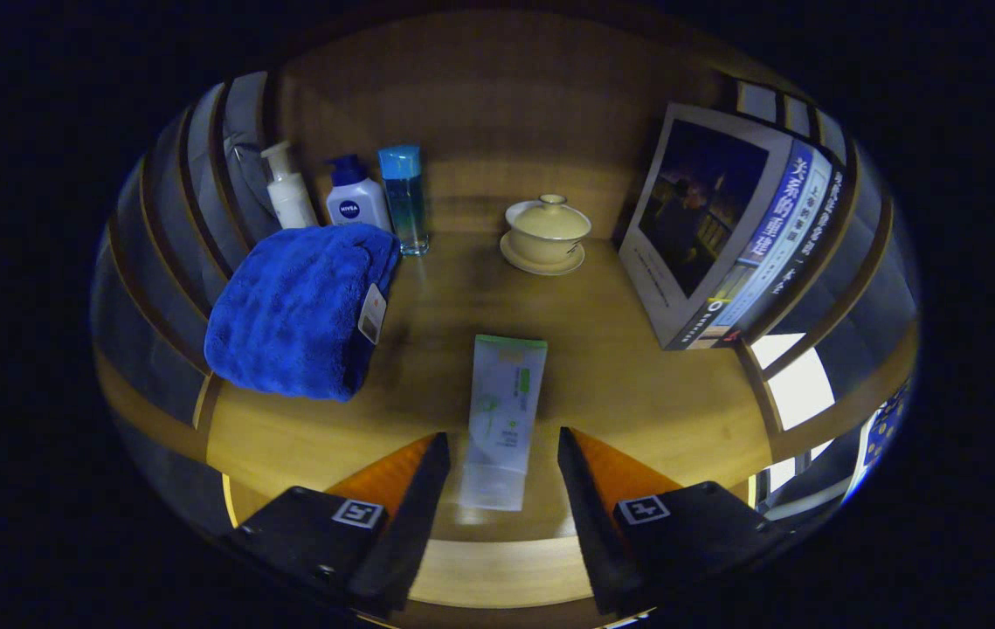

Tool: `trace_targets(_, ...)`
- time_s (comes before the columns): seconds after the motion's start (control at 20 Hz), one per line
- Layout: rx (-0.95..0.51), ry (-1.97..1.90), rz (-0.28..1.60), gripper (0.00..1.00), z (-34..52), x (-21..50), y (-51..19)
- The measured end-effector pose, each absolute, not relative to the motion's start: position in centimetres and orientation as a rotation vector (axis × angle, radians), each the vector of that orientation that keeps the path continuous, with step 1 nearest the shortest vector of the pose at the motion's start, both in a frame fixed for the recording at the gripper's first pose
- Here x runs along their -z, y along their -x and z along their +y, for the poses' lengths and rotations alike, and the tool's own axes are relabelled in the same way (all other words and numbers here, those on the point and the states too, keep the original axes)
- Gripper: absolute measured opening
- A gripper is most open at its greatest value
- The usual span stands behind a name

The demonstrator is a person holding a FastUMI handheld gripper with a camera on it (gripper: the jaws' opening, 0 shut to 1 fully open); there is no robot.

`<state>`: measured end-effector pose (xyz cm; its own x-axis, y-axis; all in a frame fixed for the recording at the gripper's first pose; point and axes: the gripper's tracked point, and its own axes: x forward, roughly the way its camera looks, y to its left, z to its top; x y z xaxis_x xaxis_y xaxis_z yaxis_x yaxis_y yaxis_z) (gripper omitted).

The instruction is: Pull open the drawer, take out the items inside it, and place them on the countertop above the cabinet.

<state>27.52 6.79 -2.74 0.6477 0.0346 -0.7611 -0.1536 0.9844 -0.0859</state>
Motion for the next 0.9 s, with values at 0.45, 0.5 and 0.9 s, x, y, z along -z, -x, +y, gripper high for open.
trace_targets(0.45, -0.079, 0.168, 0.589, 0.99, 3.6, -3.1, -21.1)
trace_targets(0.5, -0.081, 0.174, 0.560, 0.99, 3.3, -3.9, -20.1)
trace_targets(0.9, -0.092, 0.114, 0.337, 0.99, 1.9, -8.0, -12.0)
